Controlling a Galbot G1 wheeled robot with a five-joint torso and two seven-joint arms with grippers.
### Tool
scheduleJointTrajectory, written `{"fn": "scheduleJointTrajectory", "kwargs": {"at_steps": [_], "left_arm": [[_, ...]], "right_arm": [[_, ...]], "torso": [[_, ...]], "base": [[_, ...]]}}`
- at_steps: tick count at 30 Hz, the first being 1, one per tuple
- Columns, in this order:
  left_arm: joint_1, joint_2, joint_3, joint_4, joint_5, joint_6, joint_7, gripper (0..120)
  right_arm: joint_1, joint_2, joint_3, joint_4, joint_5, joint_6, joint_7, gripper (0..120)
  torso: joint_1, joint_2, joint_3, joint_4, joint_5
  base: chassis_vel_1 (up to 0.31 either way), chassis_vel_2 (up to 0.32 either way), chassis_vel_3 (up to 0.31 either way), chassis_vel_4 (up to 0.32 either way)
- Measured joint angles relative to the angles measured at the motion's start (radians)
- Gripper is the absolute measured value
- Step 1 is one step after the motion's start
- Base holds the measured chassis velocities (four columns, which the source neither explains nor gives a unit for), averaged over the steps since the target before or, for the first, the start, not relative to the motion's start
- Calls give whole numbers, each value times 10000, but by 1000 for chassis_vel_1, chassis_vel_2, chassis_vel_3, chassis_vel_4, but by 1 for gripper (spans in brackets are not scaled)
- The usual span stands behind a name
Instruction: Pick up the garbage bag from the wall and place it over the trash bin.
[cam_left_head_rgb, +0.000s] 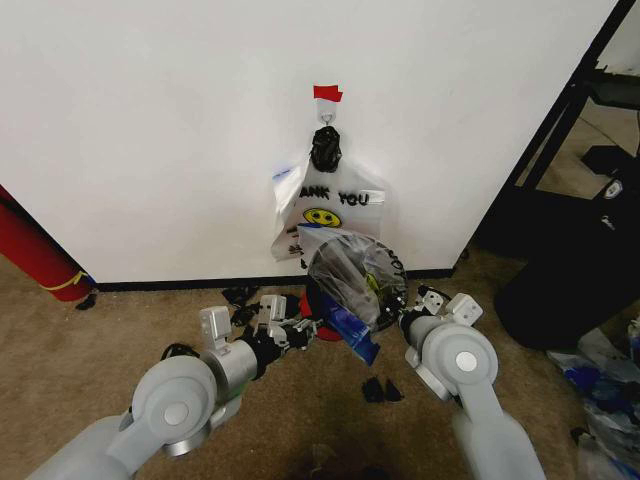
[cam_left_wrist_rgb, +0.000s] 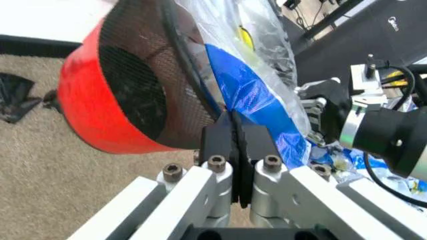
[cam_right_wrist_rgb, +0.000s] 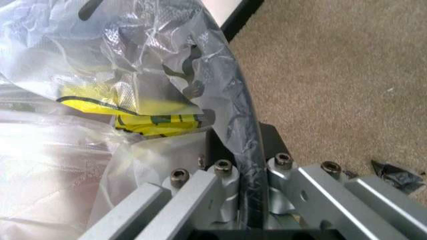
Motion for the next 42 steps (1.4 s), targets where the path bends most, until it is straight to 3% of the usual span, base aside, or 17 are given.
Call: {"fn": "scheduleJointTrajectory", "kwargs": {"at_steps": [7,17,30,42], "left_arm": [[176,24,97,-135,87,-37,5,0],[416,-108,106,826,662,-194,-19,0],[35,-676,873,2052,1755,-454,-9,0],[80,-744,999,2359,2335,-530,-160,0]], "right_arm": [[30,-4,79,22,39,0,31,0],[-25,-63,179,245,417,-115,186,0],[-229,22,124,518,555,-245,188,0],[-228,71,56,480,545,-270,198,0]], "torso": [[0,0,0,0,0],[0,0,0,0,-1],[0,0,0,0,0],[0,0,0,0,-1]], "base": [[0,0,0,0],[0,0,0,0],[0,0,0,0],[0,0,0,0]]}}
